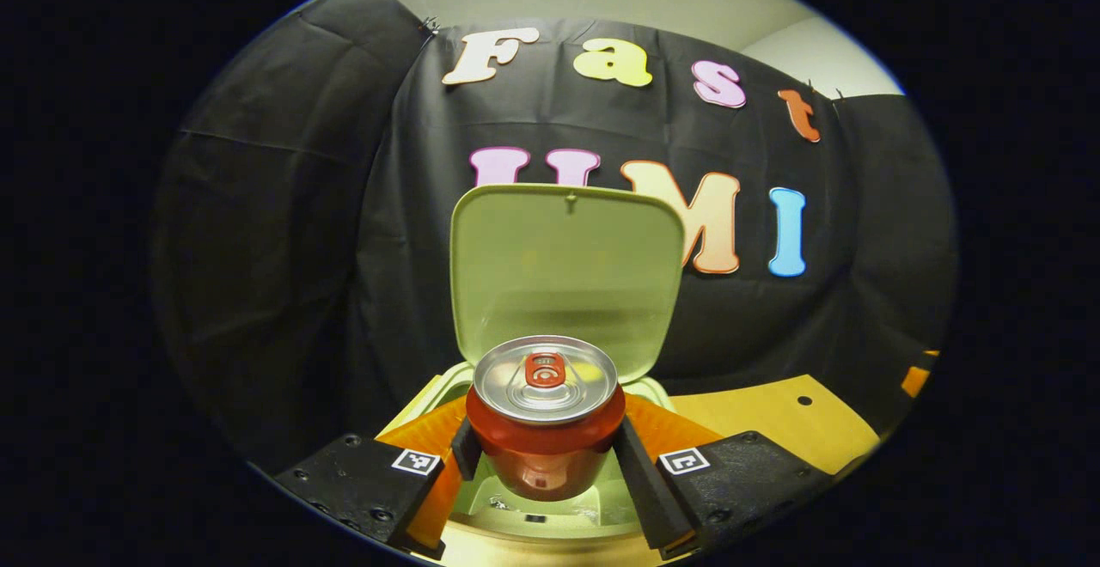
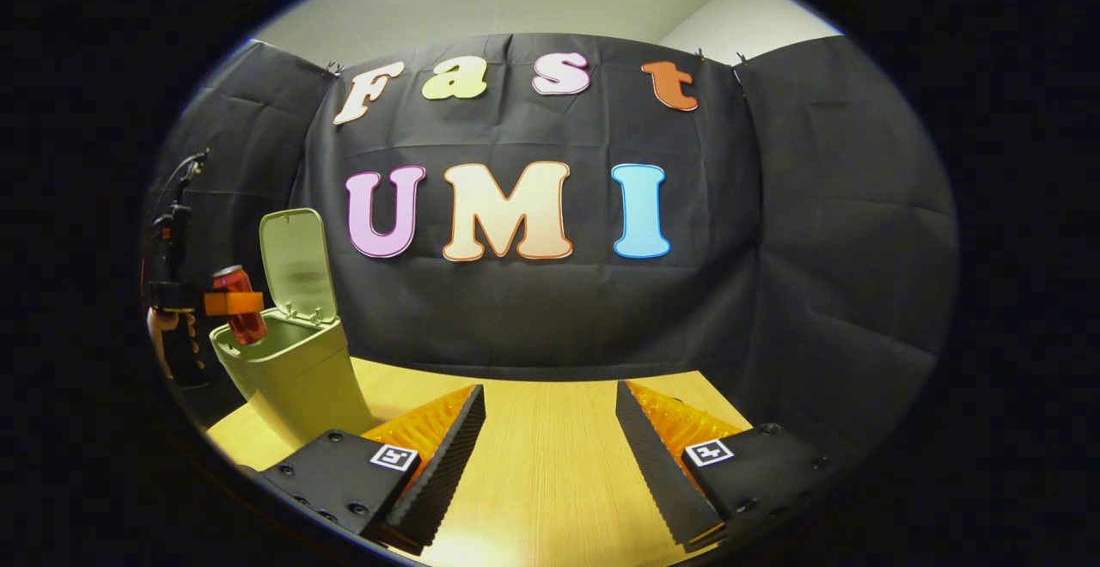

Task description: Press the lid of the desktop garbage bin to open it, pick up the crumpled paper on the desktop and throw it into the bin, then pick up the pop can on the desktop and drop it into the bin, and finally close the garbage bin lid.

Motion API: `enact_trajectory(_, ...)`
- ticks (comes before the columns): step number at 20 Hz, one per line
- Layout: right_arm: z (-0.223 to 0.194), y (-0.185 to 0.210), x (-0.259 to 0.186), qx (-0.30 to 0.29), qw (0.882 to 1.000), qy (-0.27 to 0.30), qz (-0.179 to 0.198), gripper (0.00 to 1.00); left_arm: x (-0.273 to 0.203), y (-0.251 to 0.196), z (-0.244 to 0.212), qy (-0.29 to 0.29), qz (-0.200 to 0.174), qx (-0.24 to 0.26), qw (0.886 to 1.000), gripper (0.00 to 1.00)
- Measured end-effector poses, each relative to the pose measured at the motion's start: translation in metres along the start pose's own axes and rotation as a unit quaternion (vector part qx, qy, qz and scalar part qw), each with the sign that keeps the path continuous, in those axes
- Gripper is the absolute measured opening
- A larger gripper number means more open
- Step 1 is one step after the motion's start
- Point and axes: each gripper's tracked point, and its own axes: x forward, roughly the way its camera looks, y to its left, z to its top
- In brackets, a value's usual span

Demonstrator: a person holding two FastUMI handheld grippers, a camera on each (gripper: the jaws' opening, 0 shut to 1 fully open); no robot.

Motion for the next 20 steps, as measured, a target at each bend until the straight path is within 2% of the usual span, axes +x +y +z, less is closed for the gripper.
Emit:
enact_trajectory(3, -0.001, 0.002, -0.008, 0.001, 1.0, 0.0, -0.001, 0.96, 0.005, 0.0, -0.006, 0.006, 0.002, 0.001, 1.0, 0.78)
enact_trajectory(5, -0.005, 0.004, -0.011, 0.003, 1.0, 0.007, -0.002, 0.96, 0.008, 0.001, -0.007, 0.005, 0.001, 0.012, 1.0, 0.75)
enact_trajectory(6, -0.007, 0.005, -0.012, 0.005, 1.0, 0.011, -0.003, 0.95, 0.009, 0.002, -0.008, 0.005, 0.001, 0.016, 1.0, 0.78)
enact_trajectory(7, -0.008, 0.005, -0.014, 0.006, 1.0, 0.012, -0.003, 0.96, 0.01, 0.001, -0.008, 0.005, 0.001, 0.019, 1.0, 0.77)
enact_trajectory(11, -0.006, 0.006, -0.017, 0.007, 1.0, 0.012, -0.006, 0.96, 0.005, -0.008, 0.001, -0.007, -0.005, 0.018, 1.0, 0.81)
enact_trajectory(14, -0.004, 0.007, -0.018, 0.015, 1.0, 0.011, -0.004, 0.96, -0.005, -0.019, 0.008, -0.018, -0.013, 0.017, 1.0, 0.8)
enact_trajectory(16, -0.002, 0.007, -0.017, 0.02, 1.0, 0.011, -0.002, 0.96, -0.013, -0.032, 0.014, -0.027, -0.022, 0.016, 0.999, 0.83)
enact_trajectory(18, -0.001, 0.008, -0.018, 0.024, 1.0, 0.01, 0.002, 0.96, -0.021, -0.044, 0.019, -0.038, -0.032, 0.022, 0.999, 0.91)
enact_trajectory(20, 0.004, 0.009, -0.018, 0.029, 1.0, 0.007, 0.006, 0.96, -0.027, -0.057, 0.023, -0.047, -0.04, 0.04, 0.997, 0.92)
